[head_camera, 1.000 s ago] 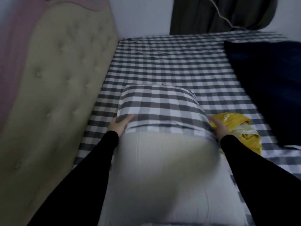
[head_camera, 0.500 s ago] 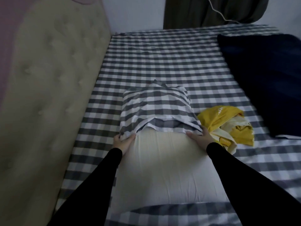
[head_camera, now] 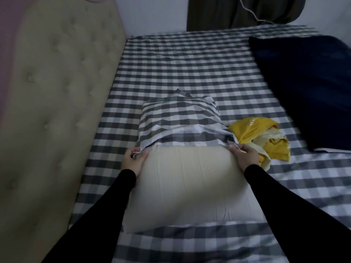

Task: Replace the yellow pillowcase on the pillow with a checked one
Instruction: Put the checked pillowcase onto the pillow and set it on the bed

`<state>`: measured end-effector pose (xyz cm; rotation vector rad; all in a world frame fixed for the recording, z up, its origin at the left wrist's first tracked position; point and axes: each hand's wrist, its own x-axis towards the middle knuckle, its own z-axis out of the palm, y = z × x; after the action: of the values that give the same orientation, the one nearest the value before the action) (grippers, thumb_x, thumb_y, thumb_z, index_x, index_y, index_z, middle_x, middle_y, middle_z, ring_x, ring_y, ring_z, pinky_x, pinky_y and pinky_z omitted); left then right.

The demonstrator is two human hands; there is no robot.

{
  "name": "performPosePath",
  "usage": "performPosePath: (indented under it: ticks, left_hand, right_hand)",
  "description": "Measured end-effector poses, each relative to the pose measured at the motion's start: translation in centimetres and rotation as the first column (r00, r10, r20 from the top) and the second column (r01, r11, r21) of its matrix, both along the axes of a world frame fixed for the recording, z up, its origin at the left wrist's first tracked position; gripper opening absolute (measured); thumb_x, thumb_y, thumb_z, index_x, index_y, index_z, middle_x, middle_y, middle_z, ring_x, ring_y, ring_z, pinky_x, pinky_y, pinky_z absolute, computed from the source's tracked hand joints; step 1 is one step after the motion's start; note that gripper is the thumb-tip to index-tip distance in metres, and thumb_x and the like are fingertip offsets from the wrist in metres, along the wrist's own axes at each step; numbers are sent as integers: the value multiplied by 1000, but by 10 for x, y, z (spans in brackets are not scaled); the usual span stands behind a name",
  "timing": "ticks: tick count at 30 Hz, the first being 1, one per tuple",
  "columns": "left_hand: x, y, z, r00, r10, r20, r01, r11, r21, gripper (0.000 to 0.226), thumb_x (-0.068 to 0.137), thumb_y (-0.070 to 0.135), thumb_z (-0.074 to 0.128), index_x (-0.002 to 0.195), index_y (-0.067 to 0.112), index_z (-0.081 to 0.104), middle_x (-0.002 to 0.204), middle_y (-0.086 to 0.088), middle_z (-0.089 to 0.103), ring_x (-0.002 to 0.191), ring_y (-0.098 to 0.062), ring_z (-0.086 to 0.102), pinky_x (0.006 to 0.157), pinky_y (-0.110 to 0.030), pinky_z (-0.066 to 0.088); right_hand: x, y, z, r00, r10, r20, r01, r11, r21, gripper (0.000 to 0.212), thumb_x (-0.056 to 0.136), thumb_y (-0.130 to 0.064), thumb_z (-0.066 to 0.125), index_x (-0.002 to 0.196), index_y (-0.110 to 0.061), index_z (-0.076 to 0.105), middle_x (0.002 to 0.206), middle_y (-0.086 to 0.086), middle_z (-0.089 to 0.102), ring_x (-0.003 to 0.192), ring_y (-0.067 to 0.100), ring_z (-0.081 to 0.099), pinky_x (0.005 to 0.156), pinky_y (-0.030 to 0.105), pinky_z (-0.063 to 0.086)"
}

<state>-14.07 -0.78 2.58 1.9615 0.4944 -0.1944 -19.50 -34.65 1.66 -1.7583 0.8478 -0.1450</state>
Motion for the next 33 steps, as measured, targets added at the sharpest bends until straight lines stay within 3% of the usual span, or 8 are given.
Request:
performPosePath:
  ticks: [4, 11, 13, 15, 18, 23, 26, 33]
  left_hand:
    - [25, 3, 26, 995, -38, 92, 30, 995, 91, 25, 88, 25, 67, 105, 7, 70, 104, -2, 66, 91, -16, 56, 81, -22, 38]
    - [45, -8, 72, 946, 5, 323, -98, 958, 270, 19, 91, 18, 61, 93, 1, 68, 85, -8, 64, 79, -21, 54, 71, -21, 34]
    - [40, -11, 75, 944, -35, 328, -67, 953, 295, 18, 93, 17, 57, 95, 2, 66, 85, -6, 61, 81, -21, 53, 71, -24, 35]
    - [31, -11, 69, 962, -34, 272, -46, 958, 285, 23, 97, 19, 49, 104, 1, 61, 92, -9, 58, 85, -22, 51, 73, -27, 35]
    - [16, 4, 47, 996, -34, 80, 14, 970, 243, 32, 100, 28, 40, 107, 3, 58, 103, -14, 62, 90, -27, 55, 79, -34, 42]
    - [-37, 16, -4, 883, -370, -290, 447, 852, 272, 47, 94, 52, 45, 90, 10, 64, 80, -7, 65, 79, -26, 63, 67, -33, 46]
    - [-64, 10, -30, 792, -468, -393, 600, 718, 353, 46, 99, 45, 38, 112, 9, 65, 110, -13, 66, 104, -28, 60, 80, -28, 42]
    - [-75, 12, -47, 830, -445, -337, 555, 718, 420, 44, 100, 41, 37, 119, 11, 63, 118, -13, 65, 106, -28, 59, 87, -30, 45]
  right_hand:
    - [14, -12, 31, 995, -10, 103, 5, 999, 52, 19, 80, -21, 75, 68, -17, 61, 66, -2, 57, 60, 9, 47, 52, 9, 39]
    - [28, -32, 64, 986, -13, 167, 7, 999, 36, 21, 85, -26, 71, 70, -16, 61, 64, -2, 63, 55, 6, 58, 58, 15, 46]
    - [28, -21, 73, 982, 8, 189, -23, 997, 76, 19, 91, -24, 63, 79, -9, 61, 62, 4, 64, 65, 23, 61, 48, 13, 43]
    - [24, -9, 77, 987, 8, 158, -24, 995, 102, 29, 97, -25, 53, 102, 2, 64, 90, 25, 69, 87, 46, 58, 48, 12, 42]
    - [7, -6, 60, 991, 105, -88, -100, 993, 60, 62, 94, -54, 43, 123, -1, 59, 121, 25, 59, 103, 40, 56, 82, 32, 45]
    - [-36, -4, -10, 826, 327, -459, -415, 904, -103, 53, 90, -53, 52, 105, -5, 68, 107, 16, 66, 103, 32, 60, 85, 32, 45]
    - [-61, 5, -30, 689, 419, -591, -624, 758, -191, 42, 98, -44, 42, 68, -16, 53, 97, 15, 63, 102, 31, 59, 78, 30, 40]
    - [-73, -4, -38, 772, 386, -505, -543, 813, -210, 44, 97, -45, 42, 69, -14, 52, 79, 11, 58, 80, 30, 57, 58, 33, 38]
